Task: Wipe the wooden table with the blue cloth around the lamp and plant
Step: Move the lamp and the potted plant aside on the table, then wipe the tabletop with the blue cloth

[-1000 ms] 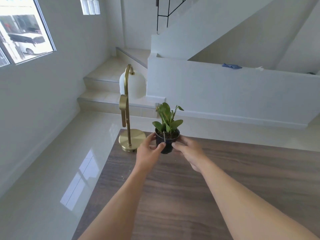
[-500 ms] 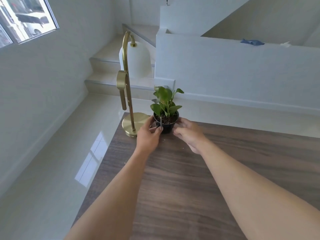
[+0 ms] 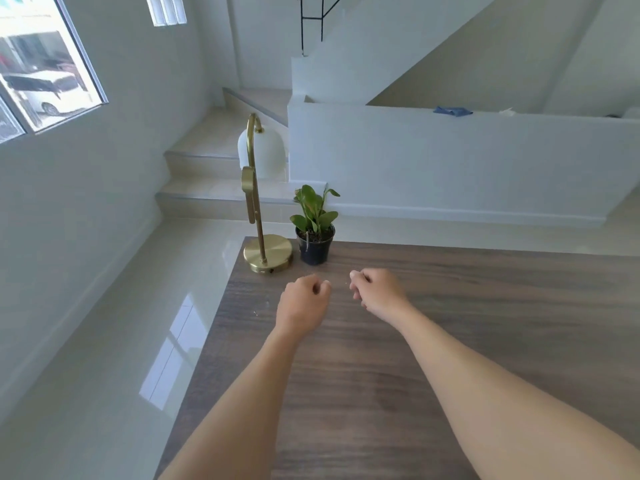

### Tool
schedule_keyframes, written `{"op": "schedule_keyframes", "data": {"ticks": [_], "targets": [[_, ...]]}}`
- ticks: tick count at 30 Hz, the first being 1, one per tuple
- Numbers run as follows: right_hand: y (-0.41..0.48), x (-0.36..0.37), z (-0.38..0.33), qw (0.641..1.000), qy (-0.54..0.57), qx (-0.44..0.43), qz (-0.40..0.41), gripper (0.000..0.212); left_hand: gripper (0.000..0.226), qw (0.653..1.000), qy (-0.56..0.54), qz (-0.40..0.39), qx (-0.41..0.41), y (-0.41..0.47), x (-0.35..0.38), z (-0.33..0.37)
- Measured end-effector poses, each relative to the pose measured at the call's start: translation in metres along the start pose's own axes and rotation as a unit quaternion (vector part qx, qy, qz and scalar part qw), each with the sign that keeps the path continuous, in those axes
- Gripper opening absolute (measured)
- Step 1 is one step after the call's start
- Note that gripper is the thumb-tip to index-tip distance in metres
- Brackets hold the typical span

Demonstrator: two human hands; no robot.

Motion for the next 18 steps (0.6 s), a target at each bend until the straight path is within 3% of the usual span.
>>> {"op": "schedule_keyframes", "data": {"ticks": [4, 8, 12, 18], "targets": [[-0.061, -0.014, 0.002, 0.995, -0.096, -0.022, -0.025, 0.041, 0.029, 0.996, 0.062, -0.032, 0.051, -0.053, 0.002, 0.007], [-0.14, -0.031, 0.035, 0.986, -0.165, -0.01, -0.019, 0.029, 0.011, 0.988, 0.091, -0.092, 0.085, -0.111, 0.025, 0.0], [-0.222, -0.06, 0.081, 0.983, -0.183, 0.025, 0.011, 0.016, 0.014, 0.974, 0.12, -0.125, 0.145, -0.165, 0.067, 0.005], [-0.307, -0.129, 0.151, 0.971, -0.209, 0.079, 0.086, 0.015, 0.016, 0.951, 0.135, -0.181, 0.213, -0.236, 0.121, 0.036]]}}
Point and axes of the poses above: each hand's wrist, its own y-axis towards the middle knuckle, its own x-axis out of the palm, z = x × y, the point moved 2 cm from there along y, towards the middle knuckle, and after that the axes turned 8 degrees about -x, right-handed, at the moved point
